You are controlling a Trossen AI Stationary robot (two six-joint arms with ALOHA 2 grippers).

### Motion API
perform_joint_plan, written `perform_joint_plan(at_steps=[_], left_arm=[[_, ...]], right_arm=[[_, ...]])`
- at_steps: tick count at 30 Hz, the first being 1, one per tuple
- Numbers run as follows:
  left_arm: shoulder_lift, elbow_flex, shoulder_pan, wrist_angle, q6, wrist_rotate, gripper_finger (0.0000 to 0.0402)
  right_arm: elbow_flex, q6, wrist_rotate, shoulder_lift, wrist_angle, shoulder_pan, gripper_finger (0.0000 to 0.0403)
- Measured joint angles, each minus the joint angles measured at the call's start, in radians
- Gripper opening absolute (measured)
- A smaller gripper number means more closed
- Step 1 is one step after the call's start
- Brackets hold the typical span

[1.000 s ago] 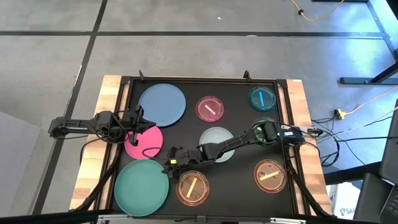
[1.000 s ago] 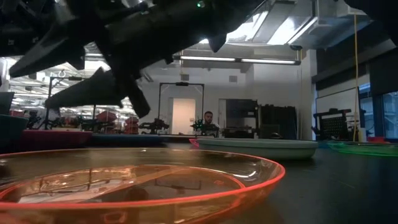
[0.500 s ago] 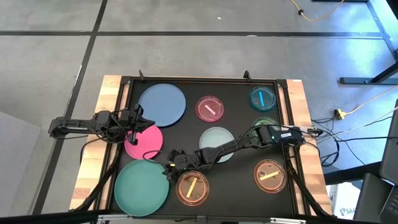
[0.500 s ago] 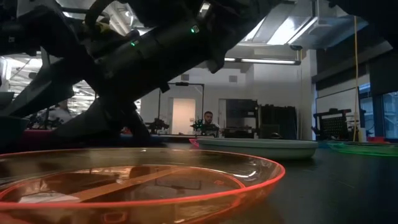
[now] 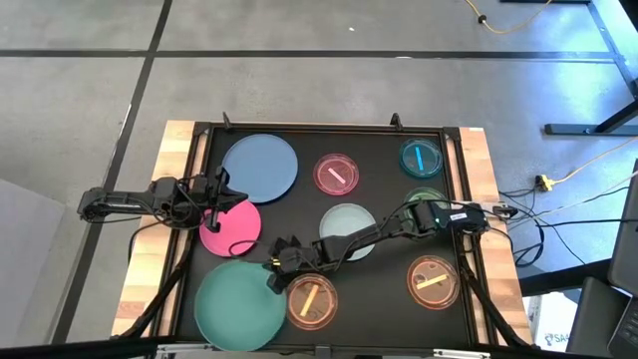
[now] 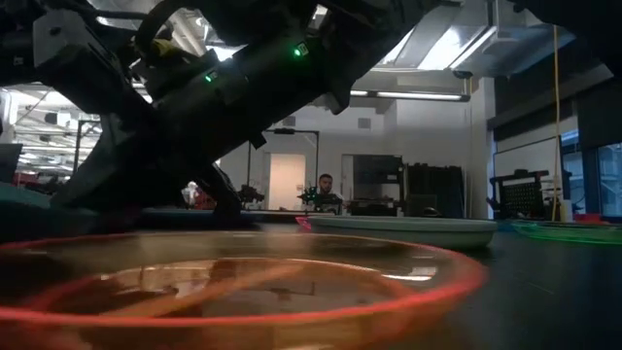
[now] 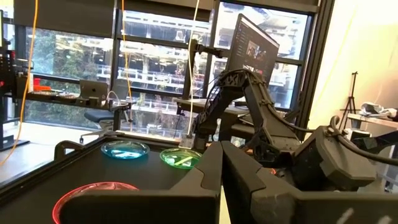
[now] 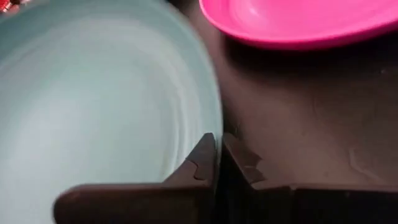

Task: Stack plastic plates
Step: Stack the green plate on top of the blue plate

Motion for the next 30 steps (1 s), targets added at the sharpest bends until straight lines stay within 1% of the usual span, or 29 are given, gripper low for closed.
perform_joint_plan(at_steps=[3,5,7,11,17,20,22,25,28,30], left_arm=[[0.000,0.000,0.000,0.000,0.000,0.000,0.0000],[0.000,0.000,0.000,0.000,0.000,0.000,0.0000],[0.000,0.000,0.000,0.000,0.000,0.000,0.0000],[0.000,0.000,0.000,0.001,0.000,0.000,0.0000],[0.000,0.000,0.000,0.002,0.000,0.000,0.0000],[0.000,0.000,0.000,0.002,0.000,0.000,0.0000],[0.000,0.000,0.000,0.002,0.000,0.000,0.0000],[0.000,0.000,0.000,0.001,0.000,0.000,0.0000],[0.000,0.000,0.000,0.000,0.000,0.000,0.0000],[0.000,0.000,0.000,0.000,0.000,0.000,0.0000]], right_arm=[[0.000,-0.003,0.001,0.000,-0.007,0.000,0.0013],[0.000,-0.027,0.007,0.000,-0.008,0.000,0.0009],[0.000,-0.057,0.034,0.000,-0.008,0.001,0.0004],[0.000,-0.109,0.121,-0.013,-0.045,-0.007,0.0005],[-0.001,-0.180,0.261,-0.049,-0.146,-0.021,0.0006],[-0.002,-0.179,0.268,-0.053,-0.163,-0.029,0.0007],[-0.002,-0.174,0.248,-0.053,-0.167,-0.034,0.0012],[-0.001,-0.172,0.217,-0.053,-0.182,-0.041,0.0039],[-0.003,-0.197,0.208,-0.068,-0.237,-0.042,0.0086],[-0.003,-0.230,0.181,-0.098,-0.273,-0.047,0.0118]])
